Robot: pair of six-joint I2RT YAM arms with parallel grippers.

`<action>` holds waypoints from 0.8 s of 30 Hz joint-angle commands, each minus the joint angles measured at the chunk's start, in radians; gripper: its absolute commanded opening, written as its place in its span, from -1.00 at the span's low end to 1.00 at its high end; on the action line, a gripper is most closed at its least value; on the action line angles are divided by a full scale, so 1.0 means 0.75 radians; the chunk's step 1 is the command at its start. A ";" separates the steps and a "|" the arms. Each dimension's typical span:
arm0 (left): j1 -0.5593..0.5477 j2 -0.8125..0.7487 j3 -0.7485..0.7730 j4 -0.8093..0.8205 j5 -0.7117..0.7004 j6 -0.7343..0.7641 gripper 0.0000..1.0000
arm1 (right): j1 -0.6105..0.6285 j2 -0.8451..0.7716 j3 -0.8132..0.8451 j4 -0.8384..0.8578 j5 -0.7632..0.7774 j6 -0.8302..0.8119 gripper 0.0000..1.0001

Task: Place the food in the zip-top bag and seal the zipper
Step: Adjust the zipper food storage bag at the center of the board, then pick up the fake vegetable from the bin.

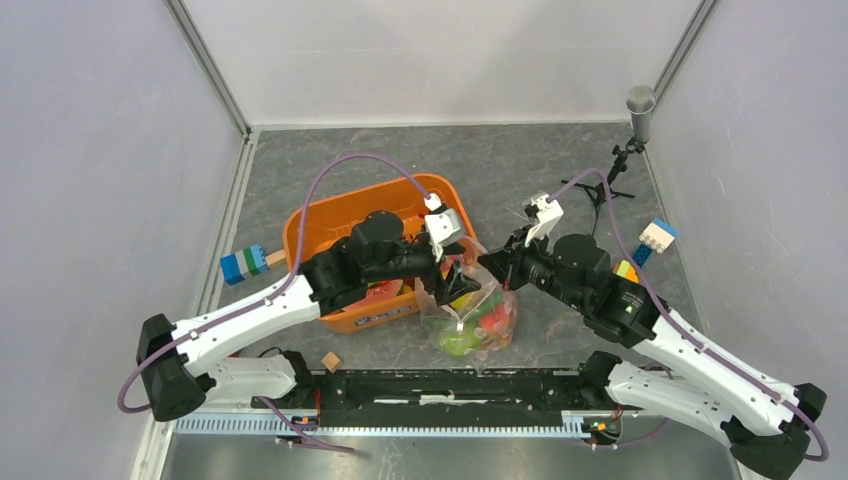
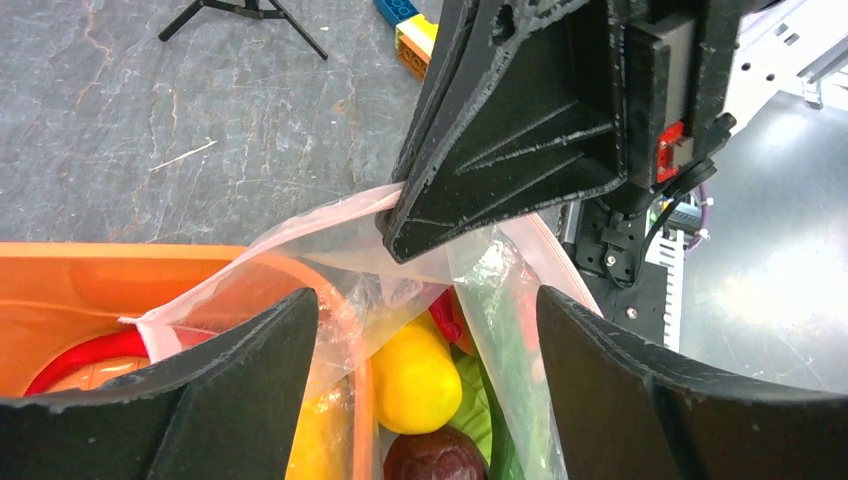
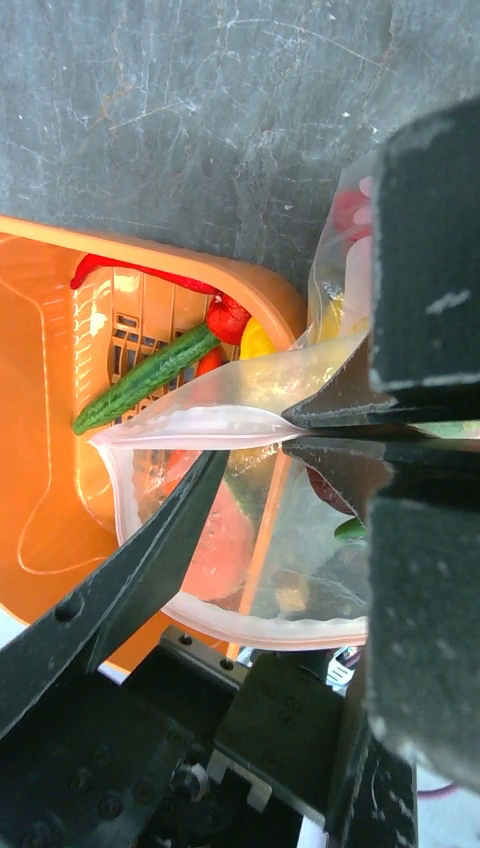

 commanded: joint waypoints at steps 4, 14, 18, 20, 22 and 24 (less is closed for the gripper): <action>0.002 -0.209 0.023 -0.026 -0.117 0.069 0.99 | -0.001 -0.062 -0.007 0.060 0.011 -0.041 -1.00; 0.100 -0.387 -0.086 -0.209 -0.848 -0.158 1.00 | -0.003 -0.127 -0.104 0.170 -0.025 -0.050 -1.00; 0.339 -0.384 -0.176 -0.411 -0.724 -0.288 1.00 | -0.001 -0.116 -0.104 0.169 -0.020 -0.058 -1.00; 0.450 -0.365 -0.209 -0.465 -0.635 -0.314 1.00 | -0.001 -0.106 -0.104 0.178 -0.018 -0.064 -1.00; 0.487 -0.327 -0.211 -0.486 -0.575 -0.342 1.00 | -0.001 -0.093 -0.098 0.185 -0.027 -0.070 -1.00; 0.534 -0.244 -0.201 -0.521 -0.491 -0.373 1.00 | -0.001 -0.081 -0.088 0.185 -0.043 -0.077 -1.00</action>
